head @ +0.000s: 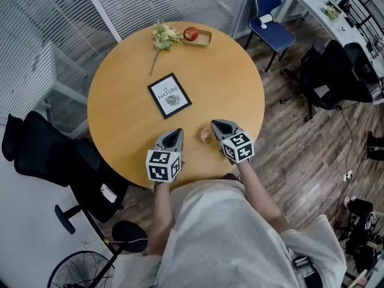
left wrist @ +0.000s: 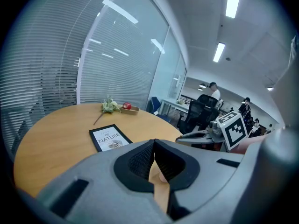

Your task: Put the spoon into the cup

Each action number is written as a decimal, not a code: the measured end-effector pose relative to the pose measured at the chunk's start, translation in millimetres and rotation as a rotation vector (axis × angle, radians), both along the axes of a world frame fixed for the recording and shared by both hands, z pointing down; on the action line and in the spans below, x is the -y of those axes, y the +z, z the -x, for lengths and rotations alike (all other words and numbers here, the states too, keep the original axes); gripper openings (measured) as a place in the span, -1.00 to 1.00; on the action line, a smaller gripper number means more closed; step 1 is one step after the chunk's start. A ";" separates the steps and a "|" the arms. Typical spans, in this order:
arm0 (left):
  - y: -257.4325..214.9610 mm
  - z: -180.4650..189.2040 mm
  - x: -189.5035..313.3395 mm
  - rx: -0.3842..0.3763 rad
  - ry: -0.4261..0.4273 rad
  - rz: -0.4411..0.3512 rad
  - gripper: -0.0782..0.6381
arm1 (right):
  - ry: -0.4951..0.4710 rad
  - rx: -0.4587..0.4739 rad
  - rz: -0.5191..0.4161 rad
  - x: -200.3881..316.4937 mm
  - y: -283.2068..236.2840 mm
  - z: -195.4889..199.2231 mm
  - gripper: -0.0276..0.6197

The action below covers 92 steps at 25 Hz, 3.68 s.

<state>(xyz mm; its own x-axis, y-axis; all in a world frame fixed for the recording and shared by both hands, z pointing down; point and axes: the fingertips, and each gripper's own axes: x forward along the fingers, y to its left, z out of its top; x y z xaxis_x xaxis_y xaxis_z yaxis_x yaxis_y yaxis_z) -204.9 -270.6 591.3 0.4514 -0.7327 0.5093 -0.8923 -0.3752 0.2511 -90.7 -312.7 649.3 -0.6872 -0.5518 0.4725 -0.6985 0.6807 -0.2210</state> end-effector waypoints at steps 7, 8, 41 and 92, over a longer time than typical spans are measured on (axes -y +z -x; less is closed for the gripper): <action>1.6 -3.4 -0.5 -0.012 0.005 0.004 -0.76 | -0.033 -0.031 -0.023 -1.9 1.0 4.4 -0.92; 2.2 -2.6 -0.1 -0.011 0.003 0.006 -0.76 | -0.039 -0.036 -0.027 -1.9 0.8 6.1 -0.92; 3.8 1.1 -14.3 -0.018 0.004 0.024 -0.76 | 0.040 0.056 0.106 5.8 16.2 2.5 -0.64; 15.8 -108.5 -129.9 -0.036 -0.027 0.065 -0.76 | 0.086 0.201 0.099 -142.0 -24.0 -121.7 -0.54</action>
<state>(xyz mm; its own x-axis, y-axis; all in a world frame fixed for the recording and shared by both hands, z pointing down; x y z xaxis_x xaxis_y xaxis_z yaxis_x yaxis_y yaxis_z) -96.4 -140.7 607.0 0.4507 -0.7108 0.5400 -0.8919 -0.3329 0.3062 31.0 -170.7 625.3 -0.7253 -0.5701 0.3860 -0.6883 0.5888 -0.4238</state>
